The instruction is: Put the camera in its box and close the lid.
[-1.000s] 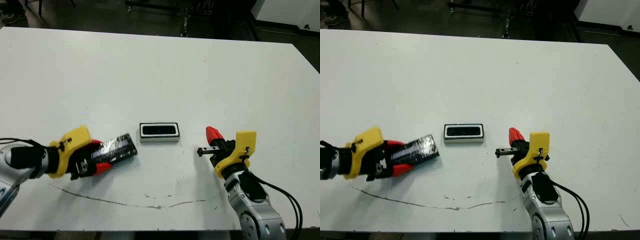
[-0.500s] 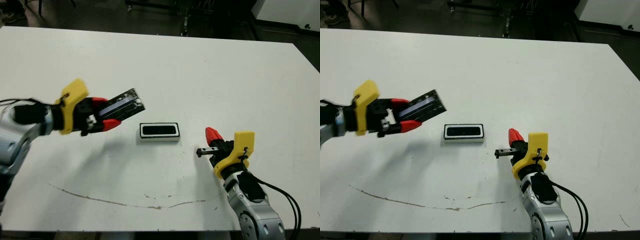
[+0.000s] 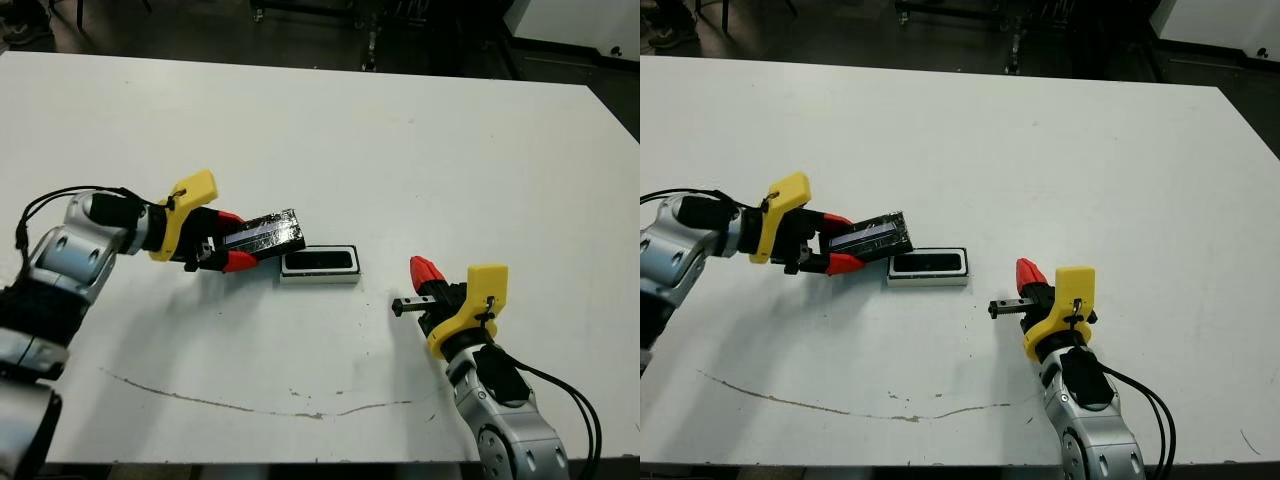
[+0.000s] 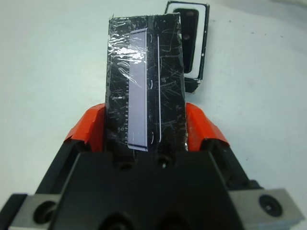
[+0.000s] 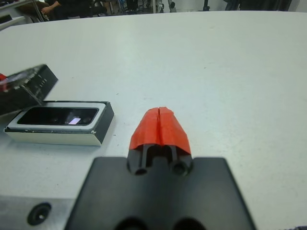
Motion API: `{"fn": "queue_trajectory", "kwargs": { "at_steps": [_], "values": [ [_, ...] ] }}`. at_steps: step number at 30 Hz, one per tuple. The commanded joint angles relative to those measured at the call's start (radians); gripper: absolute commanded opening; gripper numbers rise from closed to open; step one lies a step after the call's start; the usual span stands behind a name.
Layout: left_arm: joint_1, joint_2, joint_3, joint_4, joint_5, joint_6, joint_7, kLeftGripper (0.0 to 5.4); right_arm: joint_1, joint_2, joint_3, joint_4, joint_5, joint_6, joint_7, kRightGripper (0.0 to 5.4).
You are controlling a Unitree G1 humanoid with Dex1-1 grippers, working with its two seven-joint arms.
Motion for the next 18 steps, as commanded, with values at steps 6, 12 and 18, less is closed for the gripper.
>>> {"fn": "queue_trajectory", "kwargs": {
  "at_steps": [6, 12, 18],
  "values": [
    [-0.059, -0.042, -0.032, 0.143, 0.072, -0.082, -0.057, 3.17, 0.012, -0.012, -0.002, 0.004, -0.002, -0.012, -0.001, 0.00],
    [-0.077, -0.061, -0.036, 0.209, 0.087, -0.090, -0.088, 3.17, 0.013, -0.010, -0.002, 0.006, 0.001, -0.011, -0.002, 0.00],
    [-0.101, -0.075, -0.044, 0.260, 0.087, -0.074, -0.181, 3.17, 0.012, -0.015, -0.001, 0.004, -0.001, -0.007, -0.001, 0.00]
  ]
}}
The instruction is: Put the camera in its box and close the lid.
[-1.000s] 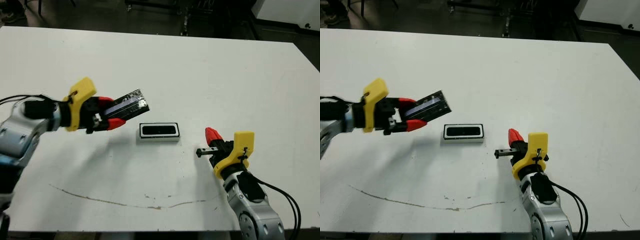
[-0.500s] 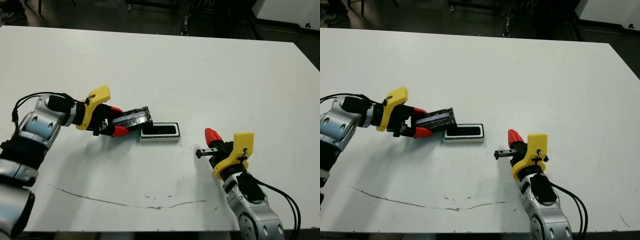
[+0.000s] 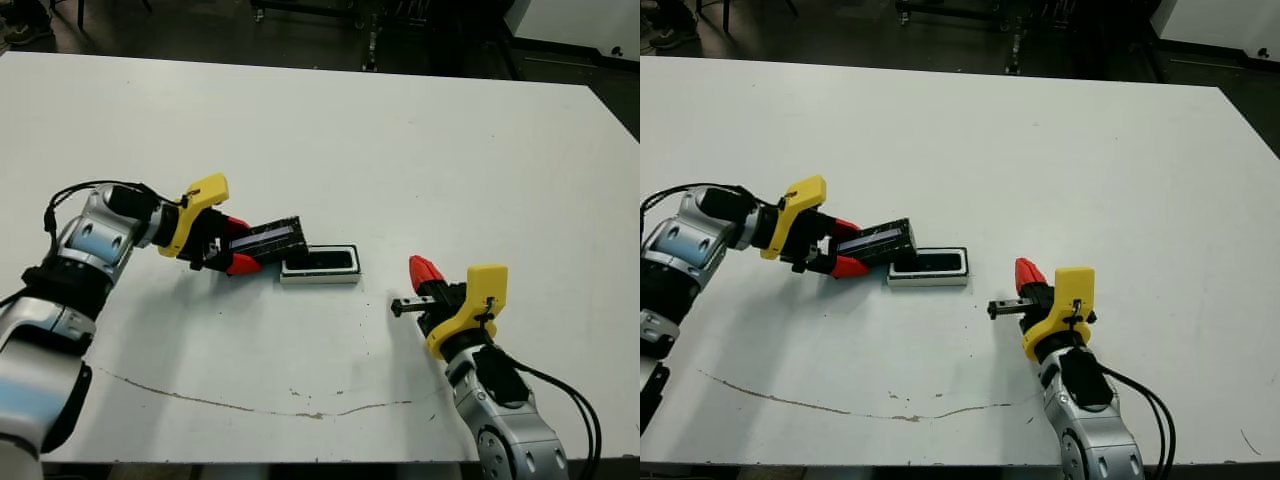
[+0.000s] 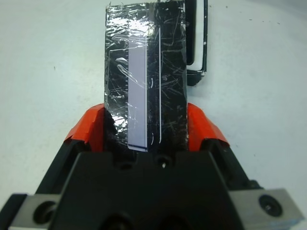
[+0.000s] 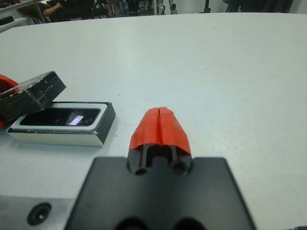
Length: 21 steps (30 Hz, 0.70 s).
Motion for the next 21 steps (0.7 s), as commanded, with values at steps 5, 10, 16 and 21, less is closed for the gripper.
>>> {"fn": "queue_trajectory", "kwargs": {
  "at_steps": [5, 10, 16, 21],
  "values": [
    [-0.013, -0.021, -0.034, 0.055, 0.032, 0.037, -0.102, 3.17, 0.010, -0.019, -0.003, 0.007, -0.008, -0.002, -0.001, 0.00],
    [-0.010, -0.024, -0.031, 0.047, 0.030, 0.040, -0.124, 3.17, 0.010, -0.017, -0.005, 0.009, -0.003, -0.004, -0.002, 0.00],
    [-0.005, -0.023, -0.033, 0.025, 0.031, 0.066, -0.133, 3.17, 0.008, -0.013, -0.007, 0.007, 0.006, 0.005, -0.002, 0.00],
    [0.026, -0.024, -0.022, -0.022, 0.036, 0.049, -0.084, 3.17, 0.010, -0.015, -0.002, 0.007, -0.006, 0.002, -0.008, 0.00]
  ]
}}
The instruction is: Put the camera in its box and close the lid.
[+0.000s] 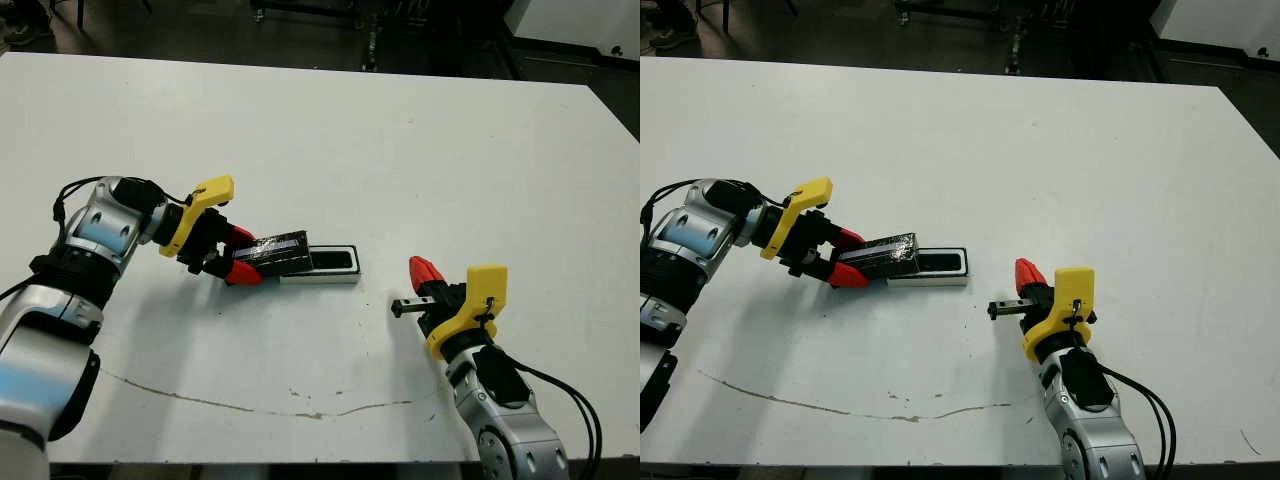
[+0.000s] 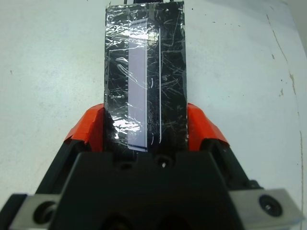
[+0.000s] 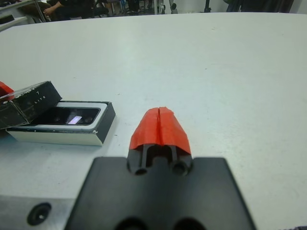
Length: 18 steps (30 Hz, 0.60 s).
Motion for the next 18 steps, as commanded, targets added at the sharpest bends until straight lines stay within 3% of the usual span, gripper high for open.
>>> {"fn": "queue_trajectory", "kwargs": {
  "at_steps": [1, 8, 18],
  "values": [
    [0.066, -0.010, -0.002, -0.049, 0.022, -0.022, 0.052, 3.17, 0.010, -0.009, -0.003, 0.002, -0.007, 0.008, -0.010, 0.00],
    [0.141, -0.009, -0.005, -0.186, 0.029, 0.026, 0.138, 3.17, 0.012, -0.012, -0.006, 0.000, -0.003, 0.007, -0.006, 0.00],
    [0.186, -0.012, -0.021, -0.253, 0.015, 0.036, 0.145, 3.17, 0.011, -0.007, -0.010, 0.005, 0.004, 0.003, -0.004, 0.00]
  ]
}}
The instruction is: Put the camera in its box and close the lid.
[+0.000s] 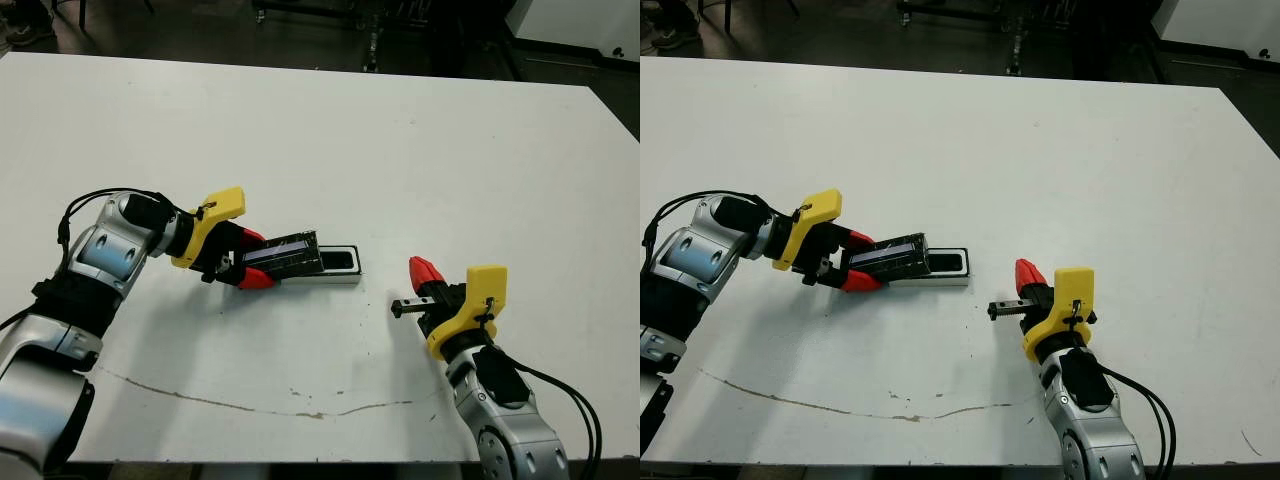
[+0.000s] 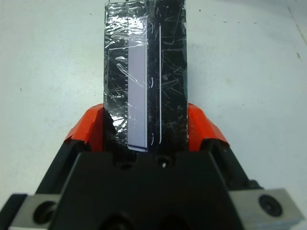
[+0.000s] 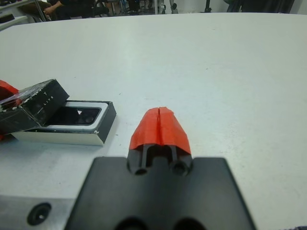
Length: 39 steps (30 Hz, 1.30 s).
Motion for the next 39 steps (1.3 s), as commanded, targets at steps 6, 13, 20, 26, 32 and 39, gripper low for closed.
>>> {"fn": "queue_trajectory", "kwargs": {
  "at_steps": [6, 13, 20, 26, 32, 39],
  "values": [
    [0.057, -0.014, -0.046, -0.030, 0.011, 0.037, -0.006, 3.17, 0.011, -0.008, -0.009, 0.006, 0.006, 0.002, -0.002, 0.00],
    [0.034, -0.040, -0.072, 0.000, 0.028, 0.047, 0.003, 3.17, 0.015, -0.007, -0.004, -0.003, -0.003, 0.010, -0.010, 0.00],
    [-0.014, -0.104, -0.100, 0.088, 0.053, 0.026, 0.020, 3.17, 0.021, -0.005, -0.010, 0.001, 0.009, 0.000, -0.003, 0.00],
    [-0.052, -0.162, -0.115, 0.162, 0.070, -0.003, 0.025, 3.17, 0.023, 0.001, -0.014, -0.005, 0.016, 0.008, -0.006, 0.00],
    [-0.083, -0.211, -0.132, 0.206, 0.095, -0.029, 0.032, 3.17, 0.024, -0.003, -0.008, -0.006, 0.005, 0.005, -0.009, 0.00],
    [-0.096, -0.244, -0.142, 0.225, 0.117, -0.088, 0.039, 3.17, 0.025, 0.000, -0.009, -0.008, 0.007, 0.008, -0.012, 0.00]
  ]
}}
